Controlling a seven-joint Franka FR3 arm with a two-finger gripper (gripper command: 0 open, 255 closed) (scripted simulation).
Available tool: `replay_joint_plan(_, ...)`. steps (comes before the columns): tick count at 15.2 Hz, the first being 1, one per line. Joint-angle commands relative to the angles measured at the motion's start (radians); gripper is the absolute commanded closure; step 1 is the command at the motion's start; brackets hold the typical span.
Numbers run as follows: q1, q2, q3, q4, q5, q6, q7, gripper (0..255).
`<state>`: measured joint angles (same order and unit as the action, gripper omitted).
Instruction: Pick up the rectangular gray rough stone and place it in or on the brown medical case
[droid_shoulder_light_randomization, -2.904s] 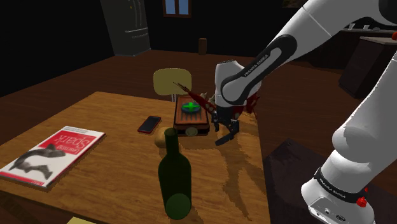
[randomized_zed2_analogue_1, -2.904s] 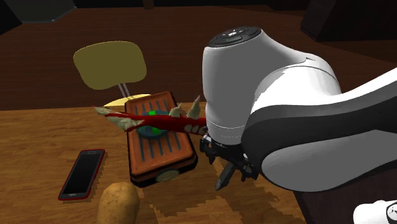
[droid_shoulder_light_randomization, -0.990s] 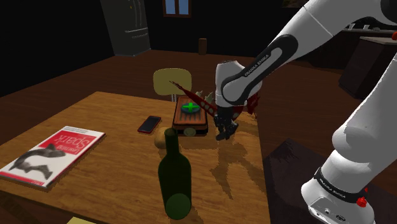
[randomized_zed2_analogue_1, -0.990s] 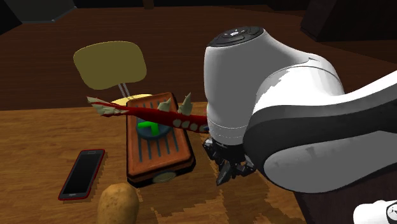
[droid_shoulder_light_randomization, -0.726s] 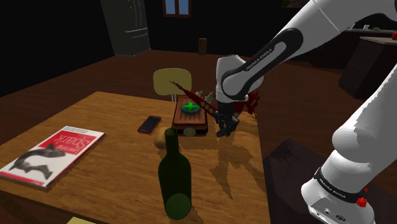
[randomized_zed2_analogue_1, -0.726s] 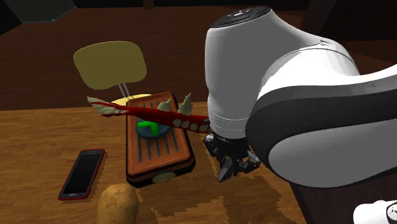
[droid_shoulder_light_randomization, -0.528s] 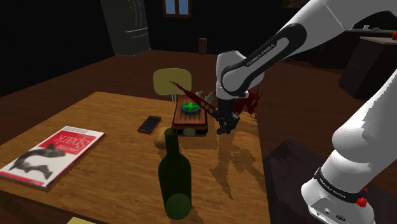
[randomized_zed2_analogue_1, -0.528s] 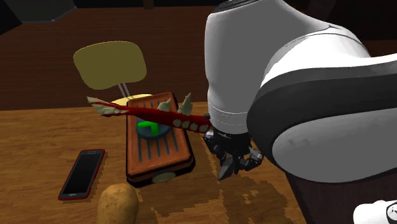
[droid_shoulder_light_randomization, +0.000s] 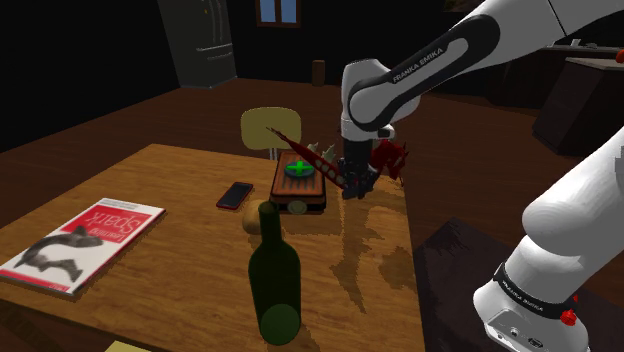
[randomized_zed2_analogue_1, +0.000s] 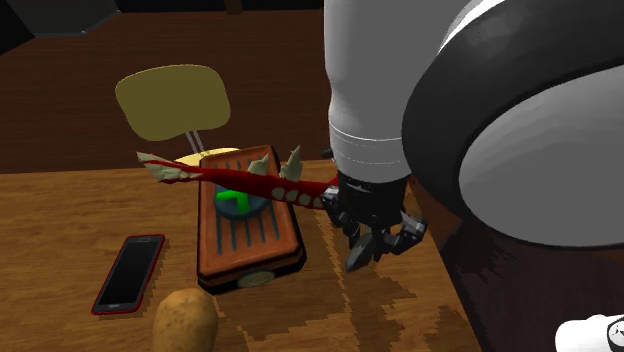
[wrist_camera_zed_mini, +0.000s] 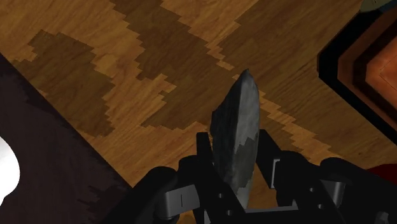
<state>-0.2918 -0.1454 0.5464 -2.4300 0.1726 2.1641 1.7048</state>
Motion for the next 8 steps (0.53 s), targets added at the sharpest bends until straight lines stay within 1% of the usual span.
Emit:
replay_joint_plan(1,0.002,-0.021,-0.003,0.01,0.008,-0.03,-0.005,255)
replay_joint_plan(8,0.004,-0.08,-0.019,0.059,0.026,-0.134,-0.018,255)
